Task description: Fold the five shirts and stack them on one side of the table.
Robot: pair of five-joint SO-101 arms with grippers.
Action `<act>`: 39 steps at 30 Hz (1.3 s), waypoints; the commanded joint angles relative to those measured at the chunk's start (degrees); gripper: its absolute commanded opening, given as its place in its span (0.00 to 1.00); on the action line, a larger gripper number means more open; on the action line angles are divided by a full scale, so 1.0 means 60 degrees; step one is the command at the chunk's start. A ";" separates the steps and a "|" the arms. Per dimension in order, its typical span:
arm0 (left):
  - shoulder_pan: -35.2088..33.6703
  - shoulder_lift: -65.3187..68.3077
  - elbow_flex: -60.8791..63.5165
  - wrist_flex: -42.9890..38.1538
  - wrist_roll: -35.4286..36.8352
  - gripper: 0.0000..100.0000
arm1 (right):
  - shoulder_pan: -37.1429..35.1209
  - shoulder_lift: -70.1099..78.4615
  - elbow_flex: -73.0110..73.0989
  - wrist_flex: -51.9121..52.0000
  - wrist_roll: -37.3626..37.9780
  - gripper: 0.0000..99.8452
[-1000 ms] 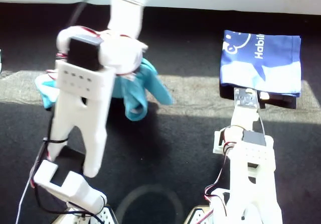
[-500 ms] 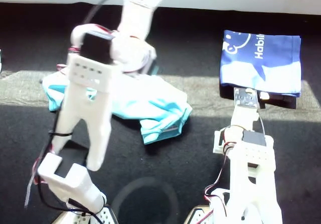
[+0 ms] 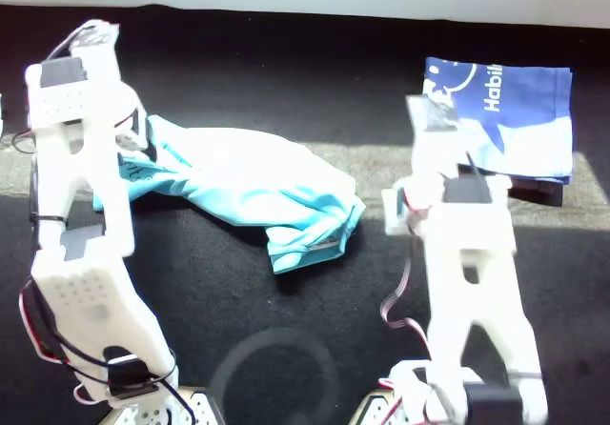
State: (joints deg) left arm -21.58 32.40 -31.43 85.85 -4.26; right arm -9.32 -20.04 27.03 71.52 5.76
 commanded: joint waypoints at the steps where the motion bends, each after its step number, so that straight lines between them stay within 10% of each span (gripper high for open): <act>1: -0.0242 0.0374 -0.0154 -0.0879 -0.0029 0.19 | -0.0960 0.1341 -0.1985 0.0344 -0.0059 0.22; 19: -0.2425 0.1326 -0.0139 0.1524 -0.1846 0.01 | -0.3026 0.6352 -0.6425 0.0344 -0.0073 0.21; 26: -0.3231 0.1326 -0.0242 0.2388 -0.2330 0.01 | -0.3612 0.6601 -0.5370 0.0374 -0.0015 0.02; 39: -0.1897 0.1341 -0.2220 0.2388 -0.1744 0.01 | -0.3407 0.4403 -0.4901 0.3626 0.2725 0.01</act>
State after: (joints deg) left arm -37.05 41.27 -40.13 99.47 -17.19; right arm -30.51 13.36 -2.51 89.89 18.86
